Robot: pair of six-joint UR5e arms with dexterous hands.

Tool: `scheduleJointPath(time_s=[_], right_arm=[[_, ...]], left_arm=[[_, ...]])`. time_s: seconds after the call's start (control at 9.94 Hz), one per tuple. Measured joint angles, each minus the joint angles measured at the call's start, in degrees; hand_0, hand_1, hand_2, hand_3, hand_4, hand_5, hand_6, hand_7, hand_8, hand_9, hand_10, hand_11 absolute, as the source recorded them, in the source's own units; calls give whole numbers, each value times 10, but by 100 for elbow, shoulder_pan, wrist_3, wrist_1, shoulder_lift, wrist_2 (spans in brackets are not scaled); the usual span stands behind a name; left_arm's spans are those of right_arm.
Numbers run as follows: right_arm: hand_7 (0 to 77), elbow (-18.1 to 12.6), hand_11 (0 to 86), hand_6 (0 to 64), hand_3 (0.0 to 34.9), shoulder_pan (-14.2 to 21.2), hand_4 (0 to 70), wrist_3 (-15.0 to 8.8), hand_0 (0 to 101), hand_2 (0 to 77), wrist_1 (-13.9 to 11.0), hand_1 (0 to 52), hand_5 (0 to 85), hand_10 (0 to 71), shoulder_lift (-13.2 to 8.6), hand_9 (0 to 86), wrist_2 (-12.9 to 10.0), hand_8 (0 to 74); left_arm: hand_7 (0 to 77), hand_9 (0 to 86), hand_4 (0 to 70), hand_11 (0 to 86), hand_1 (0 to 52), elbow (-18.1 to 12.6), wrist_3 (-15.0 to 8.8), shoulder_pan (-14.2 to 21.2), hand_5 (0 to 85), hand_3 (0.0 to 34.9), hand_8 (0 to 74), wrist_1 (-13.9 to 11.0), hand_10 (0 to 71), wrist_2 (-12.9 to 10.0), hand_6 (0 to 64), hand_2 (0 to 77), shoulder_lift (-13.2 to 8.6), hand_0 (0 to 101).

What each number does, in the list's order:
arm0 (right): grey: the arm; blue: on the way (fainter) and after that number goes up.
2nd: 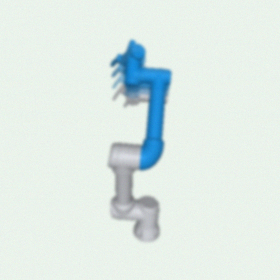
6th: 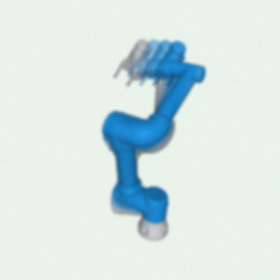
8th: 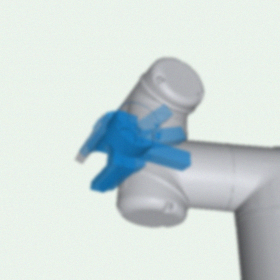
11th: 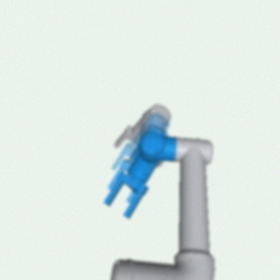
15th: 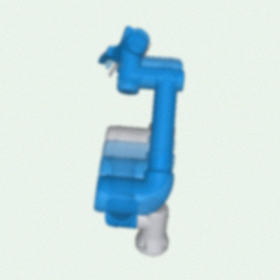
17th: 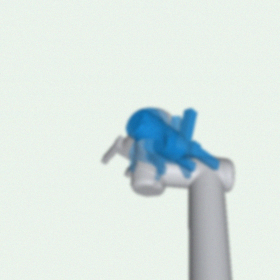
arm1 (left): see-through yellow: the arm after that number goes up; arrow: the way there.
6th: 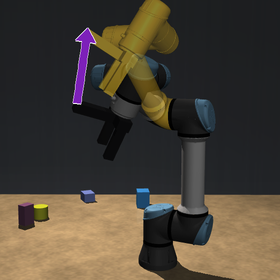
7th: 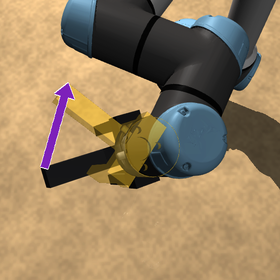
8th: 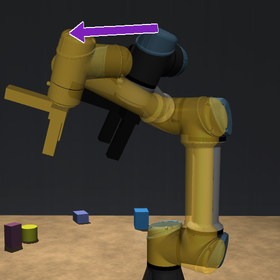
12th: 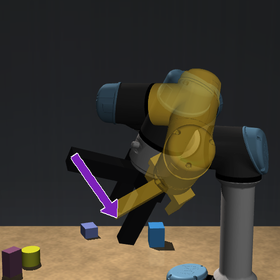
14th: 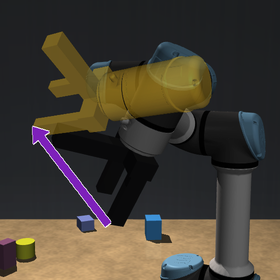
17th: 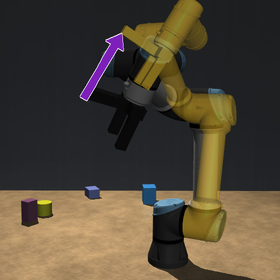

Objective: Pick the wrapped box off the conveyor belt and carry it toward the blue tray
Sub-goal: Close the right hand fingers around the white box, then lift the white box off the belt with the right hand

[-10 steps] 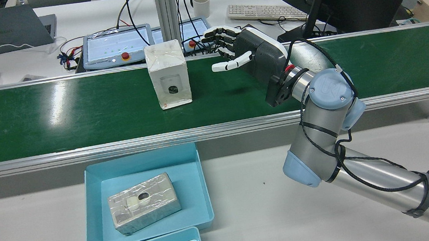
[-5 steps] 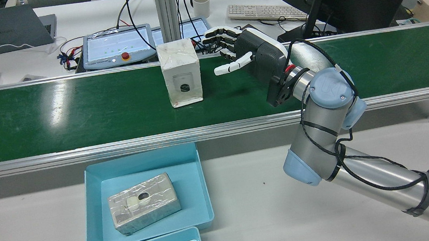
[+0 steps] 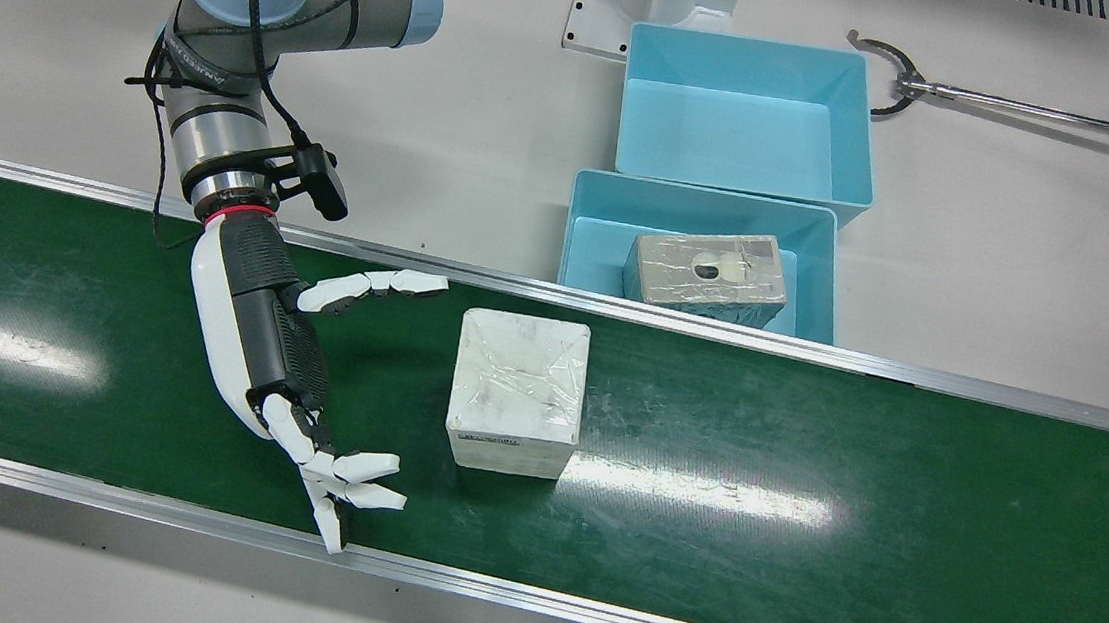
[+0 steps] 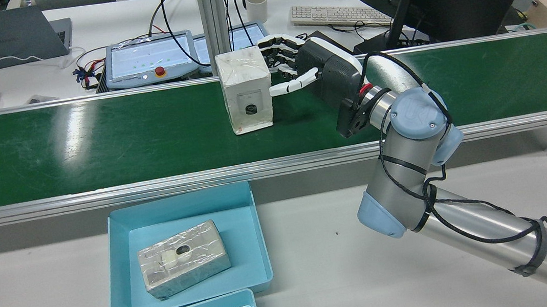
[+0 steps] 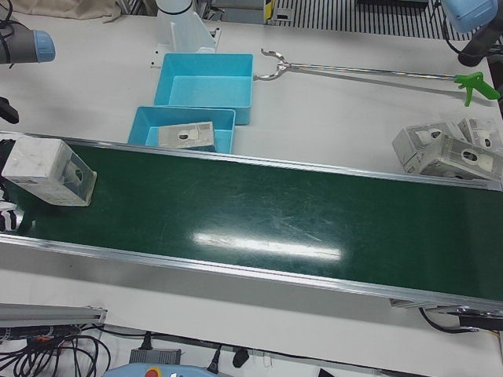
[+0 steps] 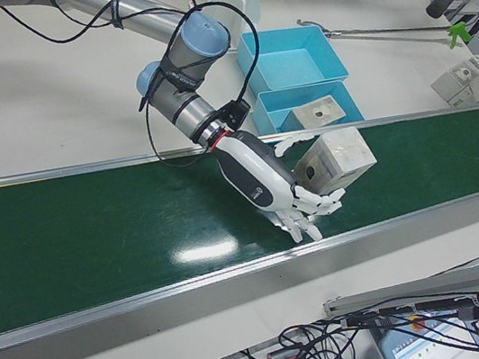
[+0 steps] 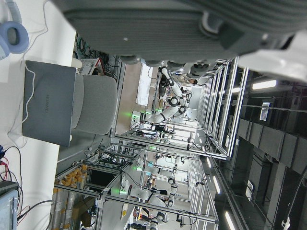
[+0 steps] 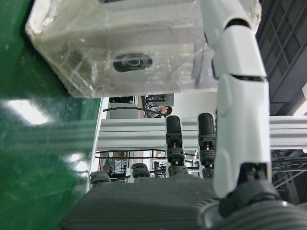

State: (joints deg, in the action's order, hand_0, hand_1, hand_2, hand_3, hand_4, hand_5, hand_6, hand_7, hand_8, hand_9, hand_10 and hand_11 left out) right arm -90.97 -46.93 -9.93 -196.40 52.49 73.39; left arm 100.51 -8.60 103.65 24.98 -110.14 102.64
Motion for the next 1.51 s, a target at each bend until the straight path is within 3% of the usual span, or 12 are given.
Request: scheduleJointPath(time_s=[0.6, 0.7, 0.8, 0.91, 1.01, 1.11, 1.21, 1.31, 1.51], right_arm=[[267, 232, 11, 65, 211, 169, 142, -164, 492, 224, -26, 175, 333, 0, -337, 54, -50, 0], [355, 256, 16, 153, 195, 178, 213, -170, 529, 273, -31, 196, 376, 0, -386, 158, -56, 71], [355, 232, 16, 153, 195, 178, 213, -171, 529, 273, -54, 196, 376, 0, -415, 158, -59, 71], [398, 125, 16, 213, 159, 176, 256, -170, 553, 295, -172, 175, 409, 87, -424, 240, -62, 164], [398, -61, 16, 213, 159, 172, 256, -171, 553, 295, -401, 175, 409, 87, -412, 240, -63, 164], [464, -278, 147, 278, 107, 159, 316, -176, 579, 300, -652, 125, 485, 224, -390, 404, -63, 344], [464, -522, 147, 278, 107, 147, 316, -182, 579, 300, -819, 125, 485, 224, -354, 404, -63, 344], [513, -853, 338, 333, 33, 148, 355, -227, 578, 349, -957, 27, 535, 387, -320, 469, -64, 420], [600, -1594, 387, 360, 24, 398, 360, -488, 527, 365, -1262, 16, 573, 464, -313, 524, -151, 475]], left_arm=[[0, 0, 0, 0, 0, 0, 0, 0, 5, 0, 0, 0, 0, 0, 0, 5, 0, 0], [0, 0, 0, 0, 0, 0, 0, 0, 5, 0, 0, 0, 0, 0, 0, 5, 0, 0], [0, 0, 0, 0, 0, 0, 0, 0, 11, 0, 0, 0, 5, 0, 0, 5, 0, 0], [0, 0, 0, 0, 0, 0, 0, 0, 11, 0, 0, 0, 5, 0, 0, 5, 0, 0], [0, 0, 0, 0, 0, 0, 0, 0, 11, 0, 0, 0, 5, 0, 0, 5, 0, 0], [0, 0, 0, 0, 0, 0, 0, 0, 5, 0, 0, 0, 0, 0, 0, 5, 0, 0], [0, 0, 0, 0, 0, 0, 0, 0, 11, 0, 0, 0, 0, 0, 0, 5, 0, 0], [0, 0, 0, 0, 0, 0, 0, 0, 11, 0, 0, 0, 0, 0, 0, 5, 0, 0], [0, 0, 0, 0, 0, 0, 0, 0, 11, 0, 0, 0, 5, 0, 0, 5, 0, 0]])
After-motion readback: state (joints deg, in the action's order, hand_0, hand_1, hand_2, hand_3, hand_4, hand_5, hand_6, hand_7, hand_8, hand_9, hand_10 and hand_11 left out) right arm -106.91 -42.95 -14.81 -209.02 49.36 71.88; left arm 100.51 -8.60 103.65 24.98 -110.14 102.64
